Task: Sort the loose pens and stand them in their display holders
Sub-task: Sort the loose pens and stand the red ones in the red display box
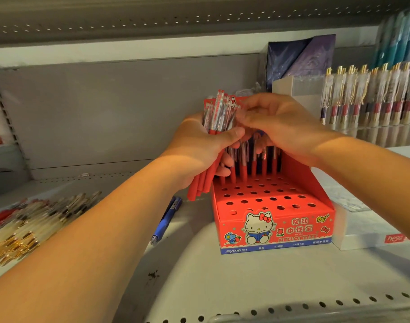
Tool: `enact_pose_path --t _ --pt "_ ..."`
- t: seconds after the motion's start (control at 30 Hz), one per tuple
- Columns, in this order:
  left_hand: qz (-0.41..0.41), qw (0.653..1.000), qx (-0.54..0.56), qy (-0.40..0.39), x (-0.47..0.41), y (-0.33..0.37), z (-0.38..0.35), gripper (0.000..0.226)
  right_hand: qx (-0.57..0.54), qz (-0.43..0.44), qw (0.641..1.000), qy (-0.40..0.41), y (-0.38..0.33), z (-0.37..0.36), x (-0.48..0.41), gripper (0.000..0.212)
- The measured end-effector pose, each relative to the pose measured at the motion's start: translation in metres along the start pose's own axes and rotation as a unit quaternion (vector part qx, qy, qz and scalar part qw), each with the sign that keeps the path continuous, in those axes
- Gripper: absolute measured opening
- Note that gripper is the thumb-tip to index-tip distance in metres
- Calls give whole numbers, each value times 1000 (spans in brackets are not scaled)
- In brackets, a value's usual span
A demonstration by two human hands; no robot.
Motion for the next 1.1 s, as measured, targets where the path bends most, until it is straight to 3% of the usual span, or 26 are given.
enact_pose_path --t 0.17,0.43,0.53,0.7,0.9,1.1 --pt "-1 1000 11 -10 1 1 -3 7 -95 -29 995 -13 4 -2 1 6" --pt "28 998 43 23 0 0 4 10 -180 -18 981 70 -2 11 -4 20" --pt "33 998 10 53 -1 -2 10 8 -89 20 991 100 -9 23 -5 21" --pt "33 997 -3 66 -2 -2 14 10 113 45 990 76 -8 23 -6 26" --pt "56 997 21 43 -1 -2 9 24 171 51 981 74 -3 26 -8 24" --pt "109 988 103 26 -1 -5 8 8 212 34 976 43 4 22 -6 30"
Point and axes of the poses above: each hand's wrist, its own x-axis away from the middle knuckle, its own z-axis out of the back of the hand, y = z × x, the point moved 6 cm from there along -x, towards the middle knuckle, and after that the axes turned 15 degrees about -x, right-handed, at the moved point
